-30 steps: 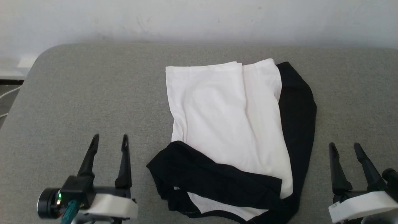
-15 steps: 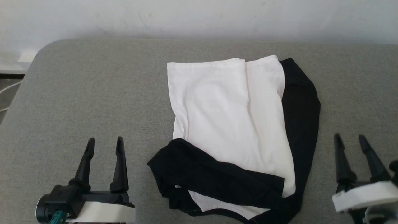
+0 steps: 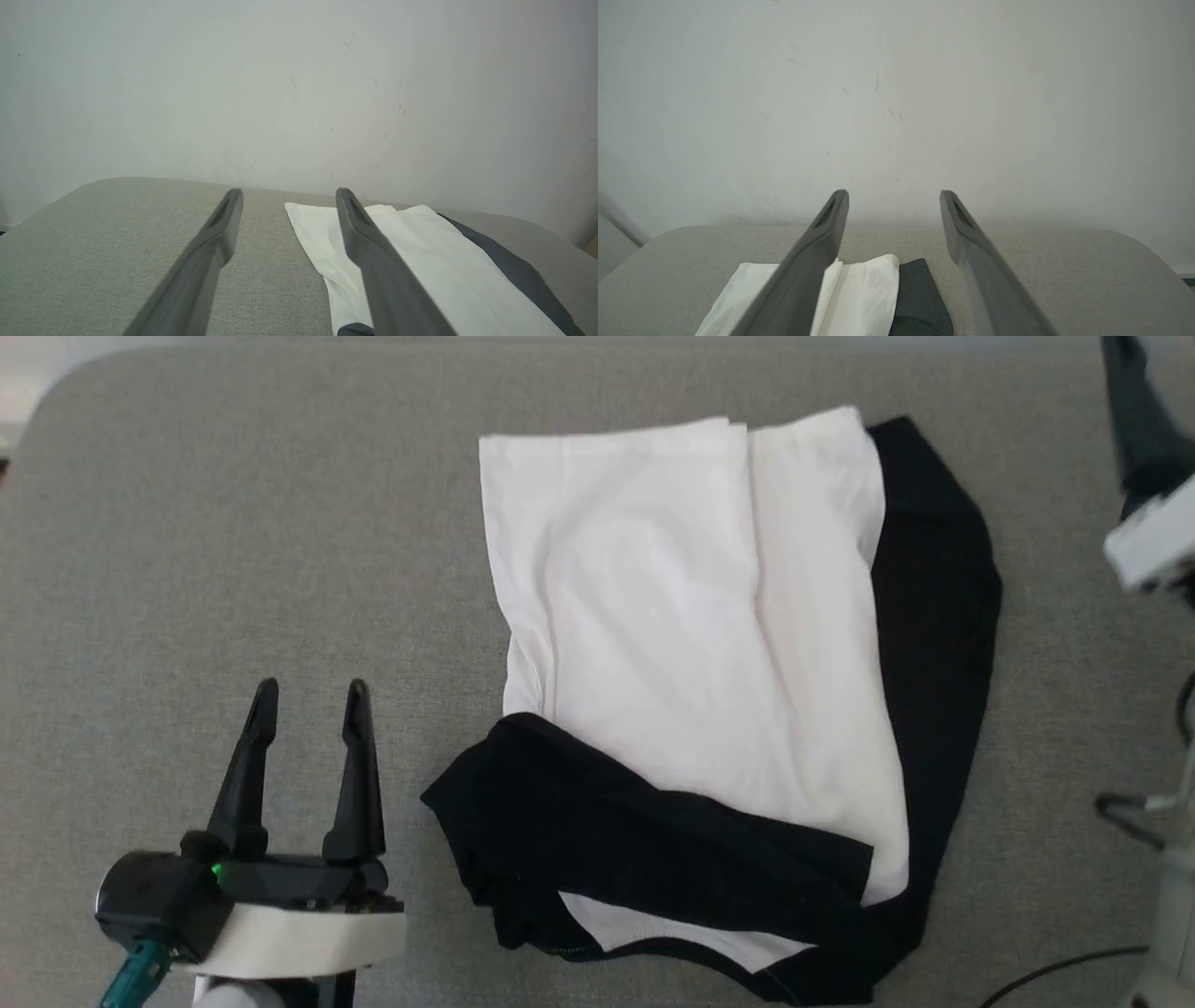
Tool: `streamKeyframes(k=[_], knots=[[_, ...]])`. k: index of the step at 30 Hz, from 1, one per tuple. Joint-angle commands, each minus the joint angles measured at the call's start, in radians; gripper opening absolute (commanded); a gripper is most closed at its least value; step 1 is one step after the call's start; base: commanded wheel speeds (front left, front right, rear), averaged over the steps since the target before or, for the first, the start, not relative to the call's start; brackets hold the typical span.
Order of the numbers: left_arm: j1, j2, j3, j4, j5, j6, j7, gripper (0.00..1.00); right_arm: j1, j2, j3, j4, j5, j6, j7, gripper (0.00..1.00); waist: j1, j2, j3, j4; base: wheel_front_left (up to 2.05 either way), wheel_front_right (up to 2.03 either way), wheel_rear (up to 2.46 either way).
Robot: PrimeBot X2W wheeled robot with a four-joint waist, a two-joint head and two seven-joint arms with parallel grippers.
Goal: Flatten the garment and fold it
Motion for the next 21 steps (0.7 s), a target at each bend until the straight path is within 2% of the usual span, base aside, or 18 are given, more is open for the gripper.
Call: streamKeyframes(k=[1,8,16,21], knots=[[-0.02,-0.008,0.005,-0.009,0.01,-0.012,-0.005,1.0,-0.048,-0.008,-0.013,0.024,0.006,-0.001,0.034,1.0,-0.0002,0.0,0.085,0.014,0.0,0.0,0.0],[-0.077,-0.027,0.005,-0.043,0.03,-0.056,-0.005,1.0,-0.286,-0.099,-0.044,0.18,-0.078,-0.001,0.224,1.0,-0.0002,0.0,0.206,0.039,0.0,0.0,0.0],[-0.126,-0.041,-0.019,-0.048,0.037,-0.092,-0.005,1.0,-0.448,-0.09,-0.107,0.334,-0.171,-0.001,0.486,1.0,-0.0002,0.0,0.3,0.074,0.0,0.0,0.0],[-0.142,-0.052,-0.032,-0.039,0.03,-0.106,-0.005,1.0,-0.477,-0.1,-0.115,0.343,-0.24,-0.001,0.555,1.0,-0.0002,0.0,0.338,0.102,0.0,0.0,0.0]])
